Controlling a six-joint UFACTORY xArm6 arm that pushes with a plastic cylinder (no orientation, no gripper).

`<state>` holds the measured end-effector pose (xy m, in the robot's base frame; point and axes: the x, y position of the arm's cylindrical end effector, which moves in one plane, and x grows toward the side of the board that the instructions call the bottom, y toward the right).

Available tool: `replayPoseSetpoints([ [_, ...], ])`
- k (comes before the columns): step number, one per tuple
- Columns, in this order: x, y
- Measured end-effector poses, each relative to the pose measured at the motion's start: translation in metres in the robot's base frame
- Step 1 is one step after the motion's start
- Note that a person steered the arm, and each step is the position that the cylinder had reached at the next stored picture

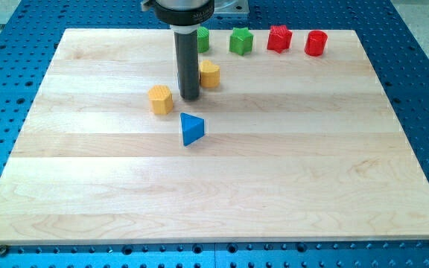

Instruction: Bring the hexagon and triangle at the left side of the cube

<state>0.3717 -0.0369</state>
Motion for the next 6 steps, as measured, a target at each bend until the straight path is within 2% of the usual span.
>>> replayPoseSetpoints([
  [2,-0.006,0.004],
  [4,0.039,0.003],
  [6,0.046,-0.092],
])
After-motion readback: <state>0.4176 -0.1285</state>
